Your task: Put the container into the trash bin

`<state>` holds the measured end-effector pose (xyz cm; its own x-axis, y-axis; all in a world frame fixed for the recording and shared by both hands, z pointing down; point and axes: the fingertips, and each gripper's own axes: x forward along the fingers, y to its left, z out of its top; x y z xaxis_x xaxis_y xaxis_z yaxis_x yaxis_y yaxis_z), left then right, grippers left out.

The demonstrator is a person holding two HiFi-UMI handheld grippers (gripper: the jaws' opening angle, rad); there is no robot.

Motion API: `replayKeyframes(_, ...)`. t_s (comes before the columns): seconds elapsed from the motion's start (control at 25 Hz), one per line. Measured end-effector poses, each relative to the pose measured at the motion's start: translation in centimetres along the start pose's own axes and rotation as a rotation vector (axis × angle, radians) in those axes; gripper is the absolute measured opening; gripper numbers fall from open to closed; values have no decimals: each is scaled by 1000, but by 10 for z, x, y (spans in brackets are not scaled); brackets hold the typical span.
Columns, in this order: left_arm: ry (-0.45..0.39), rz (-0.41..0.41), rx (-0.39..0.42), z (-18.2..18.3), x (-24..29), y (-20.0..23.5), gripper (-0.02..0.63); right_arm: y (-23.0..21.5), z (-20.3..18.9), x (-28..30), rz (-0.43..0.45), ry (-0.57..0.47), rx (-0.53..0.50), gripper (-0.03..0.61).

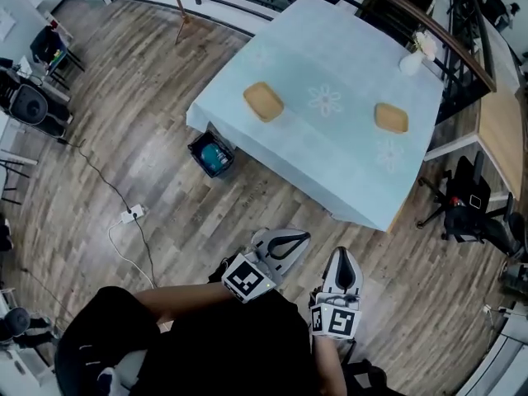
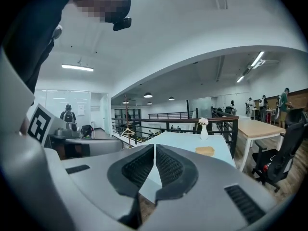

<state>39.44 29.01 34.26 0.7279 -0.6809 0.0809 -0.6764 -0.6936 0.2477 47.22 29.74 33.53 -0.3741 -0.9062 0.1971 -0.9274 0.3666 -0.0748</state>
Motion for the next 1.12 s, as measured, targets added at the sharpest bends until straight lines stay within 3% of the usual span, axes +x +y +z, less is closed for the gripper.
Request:
replayKeyframes(0.28,-112,-79,-21,42,41,56,11,-18,31,73,-54,-9,-74,35)
replayKeyframes(0.48,-111,-91,-8,49,55,86,11,-19,32,91,-93,-8,-56,35)
replayKeyframes(0.76,-75,-29,-54,35,65,123,11,-38,13,115,-101,58,-37,35)
replayKeyframes(1.0,-78,13,-93,28,78,149,11,-67,-16,162,-49,161,74,35)
replayKeyframes(1.12,-67,33,-80,27,95,162,11,-85,-28,187,-36,211,71,35)
